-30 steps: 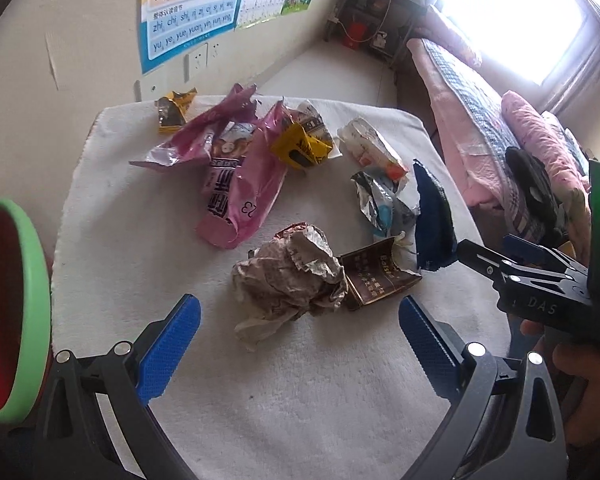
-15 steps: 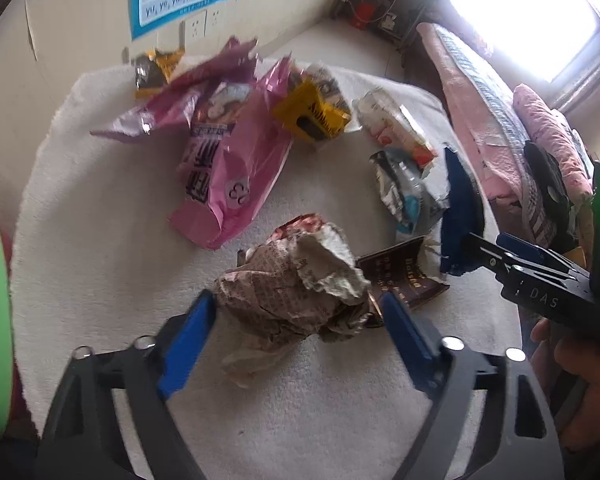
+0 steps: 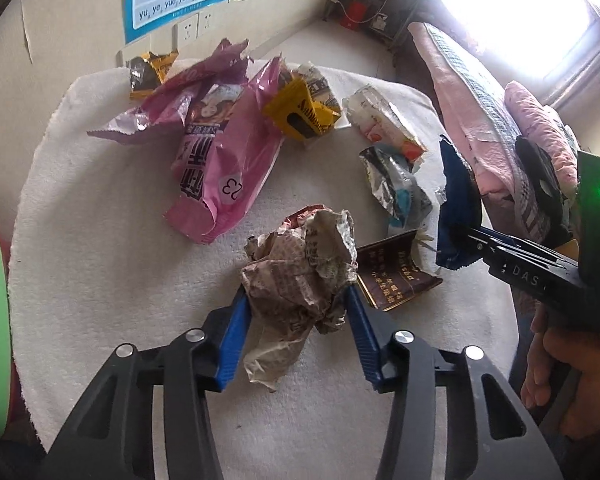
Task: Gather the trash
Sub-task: 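Grasp the crumpled paper with the left tool while the right tool grasps the blue wrapper, then carry the crumpled paper and blue wrapper over the red bucket with both tools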
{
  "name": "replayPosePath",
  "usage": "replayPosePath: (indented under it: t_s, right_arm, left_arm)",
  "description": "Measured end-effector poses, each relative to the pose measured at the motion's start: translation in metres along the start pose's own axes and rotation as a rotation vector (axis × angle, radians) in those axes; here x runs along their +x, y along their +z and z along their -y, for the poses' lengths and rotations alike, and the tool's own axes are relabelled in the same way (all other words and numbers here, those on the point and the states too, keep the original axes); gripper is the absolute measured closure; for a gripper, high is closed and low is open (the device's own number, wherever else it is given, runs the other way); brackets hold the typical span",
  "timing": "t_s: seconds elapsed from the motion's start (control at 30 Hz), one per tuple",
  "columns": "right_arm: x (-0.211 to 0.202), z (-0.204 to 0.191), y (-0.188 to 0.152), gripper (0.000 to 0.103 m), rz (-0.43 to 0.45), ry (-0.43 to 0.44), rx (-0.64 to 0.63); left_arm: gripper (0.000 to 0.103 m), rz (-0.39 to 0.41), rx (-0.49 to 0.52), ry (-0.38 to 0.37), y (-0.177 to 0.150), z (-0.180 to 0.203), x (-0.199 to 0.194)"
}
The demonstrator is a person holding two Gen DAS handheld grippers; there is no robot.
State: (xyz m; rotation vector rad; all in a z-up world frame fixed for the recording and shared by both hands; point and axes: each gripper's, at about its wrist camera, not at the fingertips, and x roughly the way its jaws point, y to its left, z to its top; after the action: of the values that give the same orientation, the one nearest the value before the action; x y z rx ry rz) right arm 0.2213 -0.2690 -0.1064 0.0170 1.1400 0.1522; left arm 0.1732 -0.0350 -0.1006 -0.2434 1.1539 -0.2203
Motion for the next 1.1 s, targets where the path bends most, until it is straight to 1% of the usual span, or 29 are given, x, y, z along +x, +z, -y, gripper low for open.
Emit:
replayPosePath:
  t_s: [0.17,0.3,0.6,0.83,0.97,1.1]
  right_arm:
    - [-0.019,-0.006,-0.005,0.067,0.051,-0.023,-0.021]
    - [-0.035,-0.013,-0.010,0.067,0.084,-0.030,-0.040]
    - [-0.057,-0.041,-0.024,0.067,0.105,0.007,-0.090]
    - [-0.069,-0.068,-0.027,0.067,0.121,0.036,-0.141]
    - [-0.076,-0.086,-0.028,0.067,0.137,0.059,-0.169]
    - [-0.079,-0.111,-0.029,0.067,0.141,0.093,-0.204]
  left_arm:
    - [0.061,0.022,0.024,0.004,-0.002,0.004,-0.013]
    - [0.062,0.049,0.023,0.002,-0.003,0.003,-0.026]
    - [0.063,0.108,0.009,0.000,-0.013,-0.002,-0.059]
    - [0.063,0.145,-0.028,0.020,-0.026,-0.024,-0.083]
    - [0.063,0.169,-0.054,0.046,-0.032,-0.042,-0.101]
    - [0.063,0.194,-0.057,0.086,-0.036,-0.059,-0.120]
